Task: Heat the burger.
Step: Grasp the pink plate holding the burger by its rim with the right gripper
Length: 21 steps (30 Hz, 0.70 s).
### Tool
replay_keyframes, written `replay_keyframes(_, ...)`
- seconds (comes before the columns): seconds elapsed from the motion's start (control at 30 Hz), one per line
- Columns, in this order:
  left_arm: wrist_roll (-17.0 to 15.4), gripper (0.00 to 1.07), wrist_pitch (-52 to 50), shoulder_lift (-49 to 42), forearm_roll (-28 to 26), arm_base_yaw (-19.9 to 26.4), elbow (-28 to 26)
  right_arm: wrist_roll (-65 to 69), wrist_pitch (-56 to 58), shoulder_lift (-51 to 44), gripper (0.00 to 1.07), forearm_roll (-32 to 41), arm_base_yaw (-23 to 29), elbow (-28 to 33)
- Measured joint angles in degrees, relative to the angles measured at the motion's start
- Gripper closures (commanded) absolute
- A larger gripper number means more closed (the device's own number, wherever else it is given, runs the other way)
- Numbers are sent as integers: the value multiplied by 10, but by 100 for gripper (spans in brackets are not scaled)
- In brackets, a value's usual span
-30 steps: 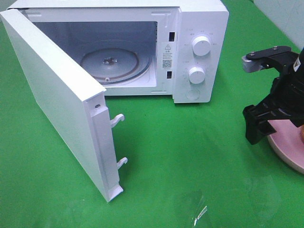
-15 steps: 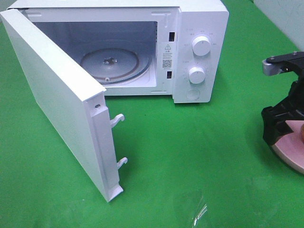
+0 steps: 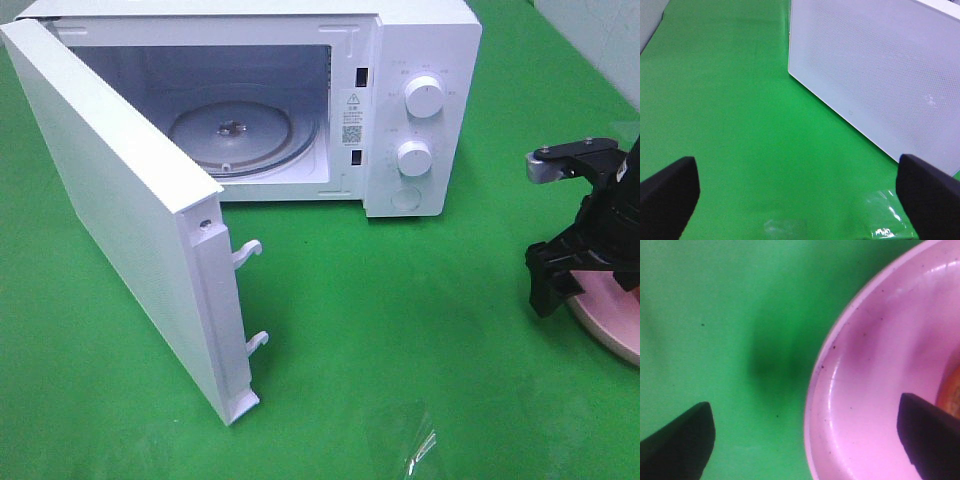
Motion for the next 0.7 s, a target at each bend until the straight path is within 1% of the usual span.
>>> replay_keyframes(0.07, 0, 6, 0, 0, 0, 0, 0, 0, -14, 21, 16, 0, 0, 0)
replay_keyframes(0.47, 0, 6, 0, 0, 0, 0, 0, 6, -57, 70, 20, 0, 0, 0)
replay_keyframes(0.7, 0, 6, 0, 0, 0, 0, 0, 9, -72, 73, 24, -1, 0, -1)
